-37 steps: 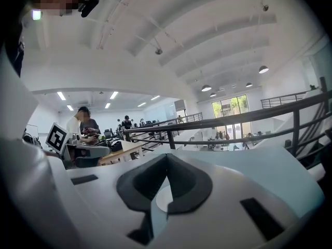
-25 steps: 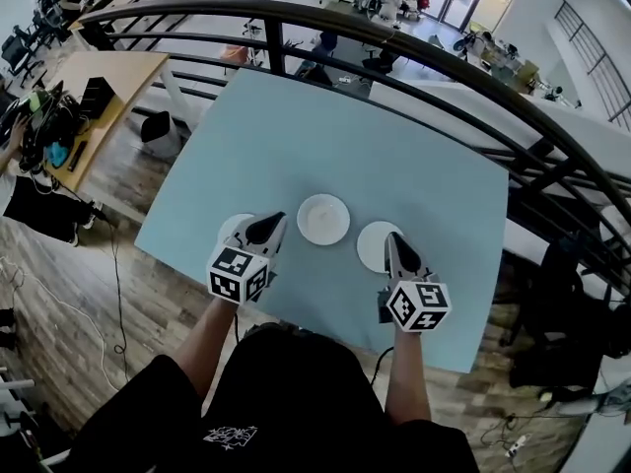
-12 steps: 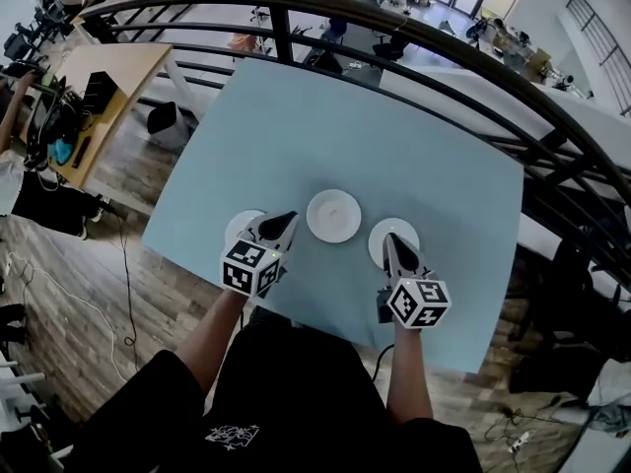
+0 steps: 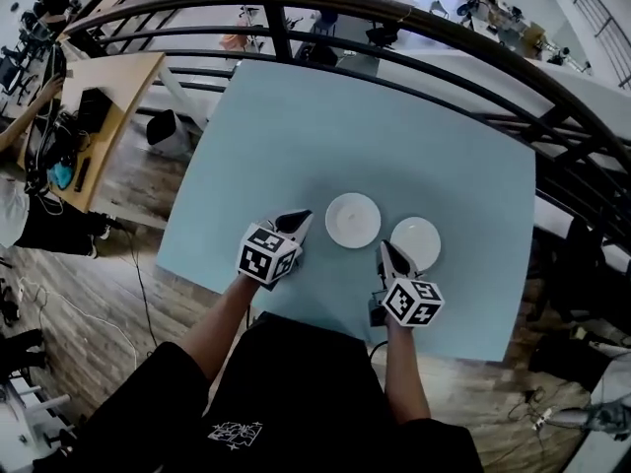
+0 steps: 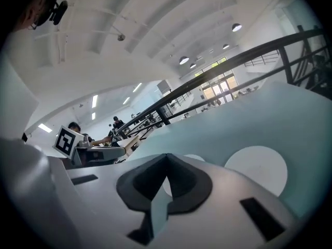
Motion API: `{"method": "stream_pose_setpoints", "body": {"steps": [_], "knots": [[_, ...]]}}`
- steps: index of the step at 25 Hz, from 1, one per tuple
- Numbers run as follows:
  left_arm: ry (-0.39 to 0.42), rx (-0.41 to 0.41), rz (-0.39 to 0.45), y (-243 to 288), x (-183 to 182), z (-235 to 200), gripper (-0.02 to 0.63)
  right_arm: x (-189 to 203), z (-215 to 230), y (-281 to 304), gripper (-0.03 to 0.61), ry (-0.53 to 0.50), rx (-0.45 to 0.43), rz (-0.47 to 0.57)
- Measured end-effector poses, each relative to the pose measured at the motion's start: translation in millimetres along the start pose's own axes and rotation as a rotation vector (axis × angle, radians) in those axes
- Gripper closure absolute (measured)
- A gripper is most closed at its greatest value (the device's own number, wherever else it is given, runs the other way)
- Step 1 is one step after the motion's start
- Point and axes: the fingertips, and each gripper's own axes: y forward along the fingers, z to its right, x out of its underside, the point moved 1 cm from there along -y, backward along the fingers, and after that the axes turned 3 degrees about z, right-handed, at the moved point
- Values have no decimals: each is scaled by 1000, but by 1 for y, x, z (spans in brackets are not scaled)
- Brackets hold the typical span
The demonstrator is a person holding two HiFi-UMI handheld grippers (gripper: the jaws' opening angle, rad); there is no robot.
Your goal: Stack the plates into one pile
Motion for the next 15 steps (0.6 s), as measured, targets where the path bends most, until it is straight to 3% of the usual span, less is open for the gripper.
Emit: {"method": "stream_pose_setpoints", "body": {"steps": [6, 11, 15], "knots": [[21, 124, -107, 29, 15, -19, 606, 30, 3, 25, 572, 133, 67, 11], [10, 208, -202, 60, 33, -28, 606, 49, 15, 39, 572, 162, 139, -4], [-69, 262, -255, 84, 45, -35, 606, 64, 26, 47, 572, 214, 180, -7]]}}
